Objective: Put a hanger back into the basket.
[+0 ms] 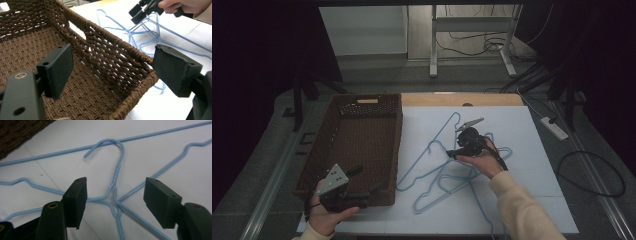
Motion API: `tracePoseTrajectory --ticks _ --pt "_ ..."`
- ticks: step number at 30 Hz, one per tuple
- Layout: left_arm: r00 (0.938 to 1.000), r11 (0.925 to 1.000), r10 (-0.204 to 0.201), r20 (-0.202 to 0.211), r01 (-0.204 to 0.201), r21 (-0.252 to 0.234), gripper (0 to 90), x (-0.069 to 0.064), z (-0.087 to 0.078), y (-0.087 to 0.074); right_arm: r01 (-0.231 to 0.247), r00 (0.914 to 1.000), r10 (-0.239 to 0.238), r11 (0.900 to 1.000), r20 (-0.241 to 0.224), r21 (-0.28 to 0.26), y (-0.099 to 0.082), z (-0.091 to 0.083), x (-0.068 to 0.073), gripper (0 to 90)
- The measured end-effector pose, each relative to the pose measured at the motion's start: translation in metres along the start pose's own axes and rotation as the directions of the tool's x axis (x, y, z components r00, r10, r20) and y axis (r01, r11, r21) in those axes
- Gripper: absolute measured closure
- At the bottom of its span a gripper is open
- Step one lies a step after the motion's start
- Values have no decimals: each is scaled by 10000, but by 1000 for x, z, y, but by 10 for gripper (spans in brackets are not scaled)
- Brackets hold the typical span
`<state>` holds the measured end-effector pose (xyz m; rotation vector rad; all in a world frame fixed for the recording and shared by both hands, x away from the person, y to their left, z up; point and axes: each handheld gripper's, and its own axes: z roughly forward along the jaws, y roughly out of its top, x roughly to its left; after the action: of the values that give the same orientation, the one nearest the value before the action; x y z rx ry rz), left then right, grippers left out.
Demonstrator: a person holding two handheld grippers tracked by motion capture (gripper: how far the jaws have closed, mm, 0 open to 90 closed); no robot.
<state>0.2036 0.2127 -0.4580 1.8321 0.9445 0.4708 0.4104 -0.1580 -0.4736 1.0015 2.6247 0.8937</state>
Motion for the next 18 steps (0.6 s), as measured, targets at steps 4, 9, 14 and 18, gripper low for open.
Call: tracePoseTrajectory --ticks 4,9,14,18 --pt "10000 10000 -25 -30 24 -32 177 0 0 0 -143 9999 143 9989 -7 440 7 13 -1 417" --pt "10000 10000 -49 -47 49 -38 177 1 -1 0 -229 9997 228 9966 19 797 16 26 -1 455" --pt "10000 10000 -40 -35 39 -46 177 1 -1 0 -238 9997 233 9915 52 1276 22 39 2 523" --pt "10000 10000 -38 -47 38 -57 177 1 -1 0 -104 9994 45 9851 345 1717 24 48 1 583"
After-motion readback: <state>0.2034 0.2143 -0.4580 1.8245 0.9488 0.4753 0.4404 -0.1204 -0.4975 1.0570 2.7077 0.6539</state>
